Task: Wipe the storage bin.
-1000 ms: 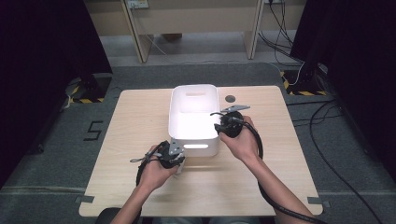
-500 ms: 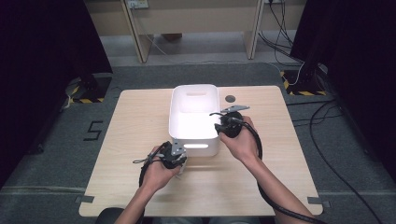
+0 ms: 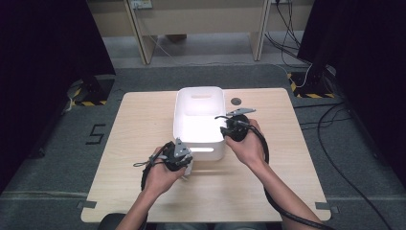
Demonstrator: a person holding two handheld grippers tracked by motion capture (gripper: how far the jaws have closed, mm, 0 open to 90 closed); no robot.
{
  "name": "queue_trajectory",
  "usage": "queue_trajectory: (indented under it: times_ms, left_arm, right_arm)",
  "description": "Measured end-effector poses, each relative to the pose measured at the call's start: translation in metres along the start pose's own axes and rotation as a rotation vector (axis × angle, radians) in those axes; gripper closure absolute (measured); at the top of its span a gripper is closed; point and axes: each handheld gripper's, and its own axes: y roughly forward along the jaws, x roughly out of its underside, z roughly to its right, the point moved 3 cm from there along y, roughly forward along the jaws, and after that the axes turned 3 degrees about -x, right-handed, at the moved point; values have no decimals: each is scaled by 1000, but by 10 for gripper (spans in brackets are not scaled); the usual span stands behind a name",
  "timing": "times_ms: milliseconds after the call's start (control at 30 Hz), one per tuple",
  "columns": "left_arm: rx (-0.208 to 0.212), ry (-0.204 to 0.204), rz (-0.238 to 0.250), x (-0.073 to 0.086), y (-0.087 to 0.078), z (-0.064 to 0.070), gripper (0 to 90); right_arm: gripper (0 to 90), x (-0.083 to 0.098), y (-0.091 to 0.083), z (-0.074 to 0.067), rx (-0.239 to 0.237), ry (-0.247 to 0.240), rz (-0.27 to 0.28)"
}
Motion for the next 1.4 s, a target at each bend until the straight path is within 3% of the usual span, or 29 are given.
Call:
queue_trajectory:
  times_ms: [333, 733, 1100, 1200, 1400]
  left_arm:
    - [5, -14, 14, -15, -12, -1, 744]
    - [10, -11, 4, -16, -11, -1, 744]
    - [11, 3, -4, -11, -4, 3, 743]
    - [4, 23, -11, -6, 2, 7, 741]
    - [7, 22, -30, -1, 12, 10, 743]
  right_arm:
    - [712, 0, 0, 0, 1, -3, 0]
    - [712, 0, 0, 0, -1, -2, 0]
    - [710, 0, 0, -1, -4, 2, 2]
    - [709, 0, 0, -1, -6, 4, 2]
    - [708, 0, 0, -1, -6, 3, 1]
